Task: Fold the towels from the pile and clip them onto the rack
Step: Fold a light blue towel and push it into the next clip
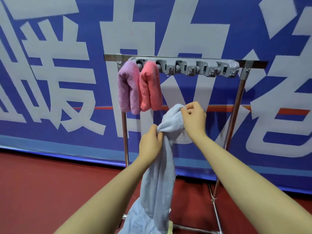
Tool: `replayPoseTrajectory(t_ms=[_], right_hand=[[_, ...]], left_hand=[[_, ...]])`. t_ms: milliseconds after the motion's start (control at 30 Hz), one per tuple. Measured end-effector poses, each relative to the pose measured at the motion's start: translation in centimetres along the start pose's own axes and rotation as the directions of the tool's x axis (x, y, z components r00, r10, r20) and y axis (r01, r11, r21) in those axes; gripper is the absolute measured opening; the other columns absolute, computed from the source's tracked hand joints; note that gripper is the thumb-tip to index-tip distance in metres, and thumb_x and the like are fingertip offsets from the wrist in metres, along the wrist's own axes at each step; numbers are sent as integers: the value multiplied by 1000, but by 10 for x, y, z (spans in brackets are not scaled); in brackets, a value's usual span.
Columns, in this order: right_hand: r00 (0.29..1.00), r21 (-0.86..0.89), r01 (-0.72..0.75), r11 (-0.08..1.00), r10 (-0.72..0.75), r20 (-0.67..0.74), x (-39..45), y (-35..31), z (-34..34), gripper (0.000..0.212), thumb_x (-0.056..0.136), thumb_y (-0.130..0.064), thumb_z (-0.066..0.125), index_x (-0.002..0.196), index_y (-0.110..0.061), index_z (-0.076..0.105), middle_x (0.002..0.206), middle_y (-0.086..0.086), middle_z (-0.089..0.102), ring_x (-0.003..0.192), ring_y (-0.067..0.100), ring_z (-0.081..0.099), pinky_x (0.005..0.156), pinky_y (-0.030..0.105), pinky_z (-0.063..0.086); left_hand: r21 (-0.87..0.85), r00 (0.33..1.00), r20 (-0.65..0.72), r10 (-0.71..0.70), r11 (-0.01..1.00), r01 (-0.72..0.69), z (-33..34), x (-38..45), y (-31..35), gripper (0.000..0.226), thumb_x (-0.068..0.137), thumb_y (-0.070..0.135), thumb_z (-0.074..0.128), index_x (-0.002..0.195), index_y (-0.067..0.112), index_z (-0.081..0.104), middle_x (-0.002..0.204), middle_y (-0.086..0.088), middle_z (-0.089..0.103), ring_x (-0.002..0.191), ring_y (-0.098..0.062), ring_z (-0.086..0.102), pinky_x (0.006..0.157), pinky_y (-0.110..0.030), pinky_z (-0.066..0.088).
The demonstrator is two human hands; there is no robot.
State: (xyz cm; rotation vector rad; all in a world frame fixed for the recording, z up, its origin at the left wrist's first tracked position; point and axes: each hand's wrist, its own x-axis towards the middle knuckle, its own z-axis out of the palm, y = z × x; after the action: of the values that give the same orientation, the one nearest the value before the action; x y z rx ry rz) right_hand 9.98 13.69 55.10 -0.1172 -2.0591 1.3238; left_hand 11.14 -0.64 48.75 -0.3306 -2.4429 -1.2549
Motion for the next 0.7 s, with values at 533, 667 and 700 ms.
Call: replayPoseTrajectory(t_ms=[533,667,700], right_hand=[[859,-268,38,963,105,500,-39,48,7,15,80,-35,70,85,-28,59,79,-14,59,82,9,55,97,38,36],[880,-235,79,969,44,474,-34,45,6,29,87,-27,63,61,-25,51,57,-8,52,62,8,47,83,39,41],[888,-188,59,980,35,459,-32,42,3,26,88,-26,62,64,-20,52,58,-6,52,60,10,46,75,36,43]], left_hand=[[136,987,-86,135,983,-123,-27,58,36,28,94,28,47,74,13,33,70,-8,50,78,-38,53,60,-37,34],[177,985,-62,160,973,-147,-35,65,35,32,96,35,45,77,11,35,70,-7,49,75,-36,52,57,-35,31],[201,989,-51,142,971,-129,-38,67,34,34,97,38,43,78,11,36,73,-9,51,75,-35,52,58,-35,31]])
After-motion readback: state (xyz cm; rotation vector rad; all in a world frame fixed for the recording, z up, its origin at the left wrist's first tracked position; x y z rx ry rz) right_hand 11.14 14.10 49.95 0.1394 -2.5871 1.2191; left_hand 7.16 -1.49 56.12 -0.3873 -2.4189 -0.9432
